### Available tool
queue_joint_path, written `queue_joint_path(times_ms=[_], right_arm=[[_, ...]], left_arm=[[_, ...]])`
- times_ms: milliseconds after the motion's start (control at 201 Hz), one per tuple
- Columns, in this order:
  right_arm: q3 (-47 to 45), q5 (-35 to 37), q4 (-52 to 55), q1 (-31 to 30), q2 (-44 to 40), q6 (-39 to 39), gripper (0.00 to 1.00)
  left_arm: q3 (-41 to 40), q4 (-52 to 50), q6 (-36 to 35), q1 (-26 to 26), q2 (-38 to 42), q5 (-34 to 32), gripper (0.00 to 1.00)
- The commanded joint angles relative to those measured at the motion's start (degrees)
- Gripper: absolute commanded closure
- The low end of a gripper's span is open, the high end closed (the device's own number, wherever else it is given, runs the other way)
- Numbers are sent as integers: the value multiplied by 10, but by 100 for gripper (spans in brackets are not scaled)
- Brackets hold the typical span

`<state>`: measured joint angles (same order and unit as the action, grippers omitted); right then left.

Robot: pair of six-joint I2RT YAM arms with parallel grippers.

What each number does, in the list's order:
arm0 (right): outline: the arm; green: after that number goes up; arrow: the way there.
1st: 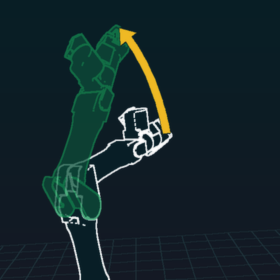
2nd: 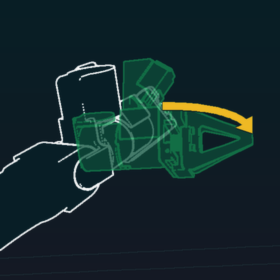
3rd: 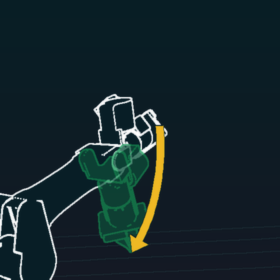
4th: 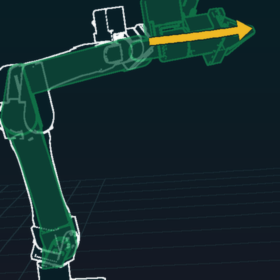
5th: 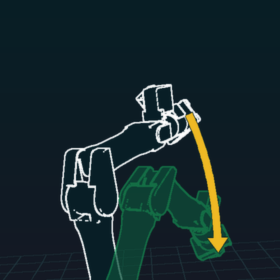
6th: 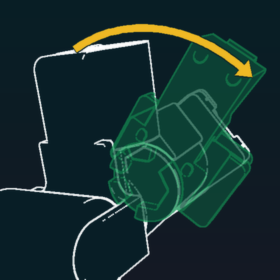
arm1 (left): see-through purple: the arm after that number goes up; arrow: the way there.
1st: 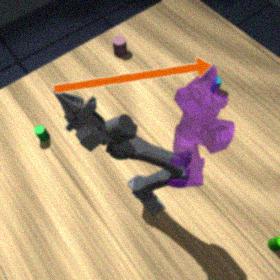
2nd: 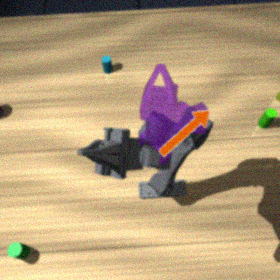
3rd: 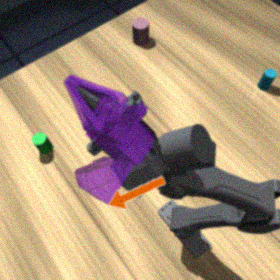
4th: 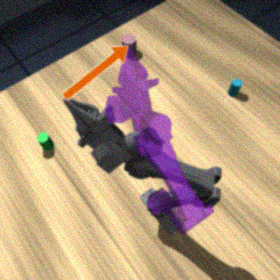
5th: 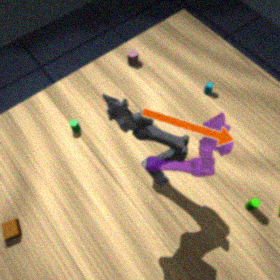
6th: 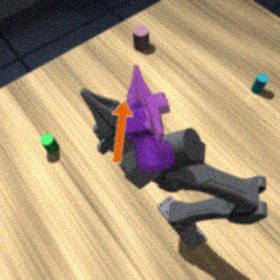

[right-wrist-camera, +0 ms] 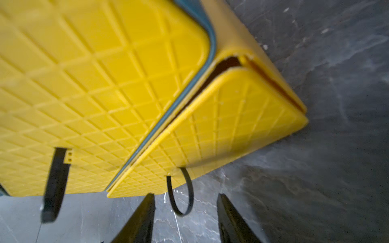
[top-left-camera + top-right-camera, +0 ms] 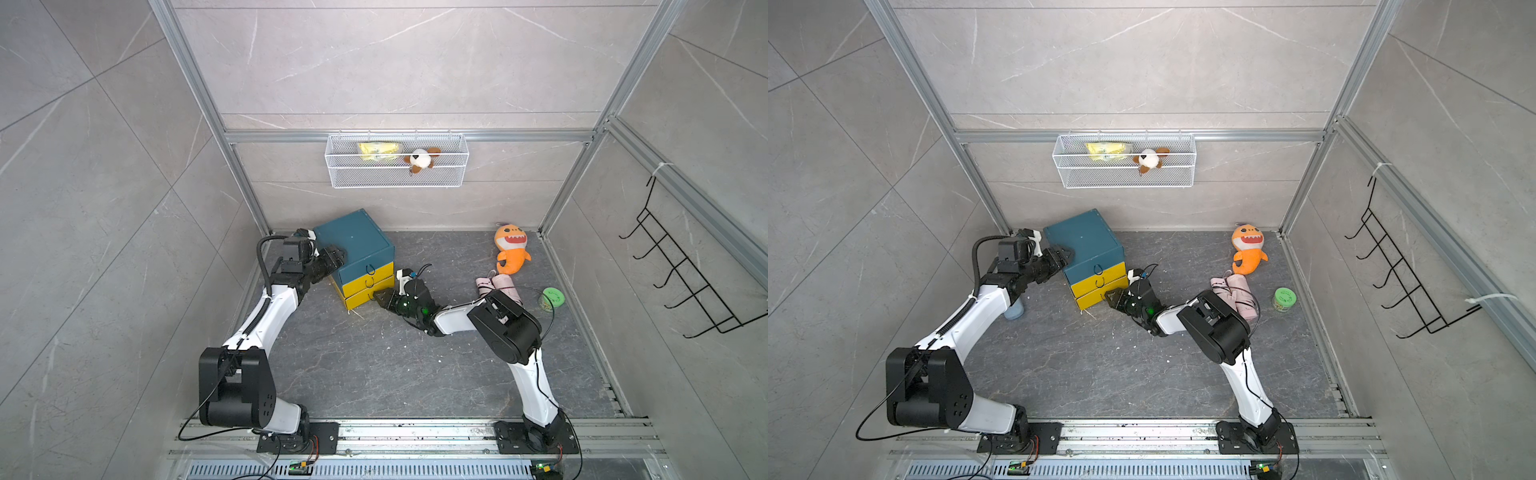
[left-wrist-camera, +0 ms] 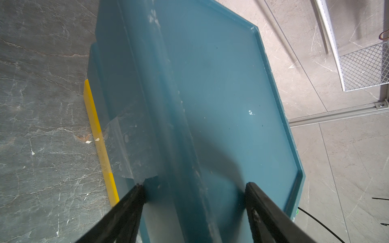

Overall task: Place the umbrella in the drawer by color
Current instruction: Open the drawer in the storage box.

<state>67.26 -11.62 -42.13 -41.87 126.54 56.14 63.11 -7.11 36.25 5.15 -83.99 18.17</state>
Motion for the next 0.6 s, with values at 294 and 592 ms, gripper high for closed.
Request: queue_joint_path(times_ms=[294, 592], right_arm=[[55, -25, -12, -1, 53, 39, 55], [60, -33, -14, -1, 50, 43, 78]], left_arm=[[-31, -72, 2, 6, -36, 0, 22], [-39, -70, 1, 5, -39, -3, 23]])
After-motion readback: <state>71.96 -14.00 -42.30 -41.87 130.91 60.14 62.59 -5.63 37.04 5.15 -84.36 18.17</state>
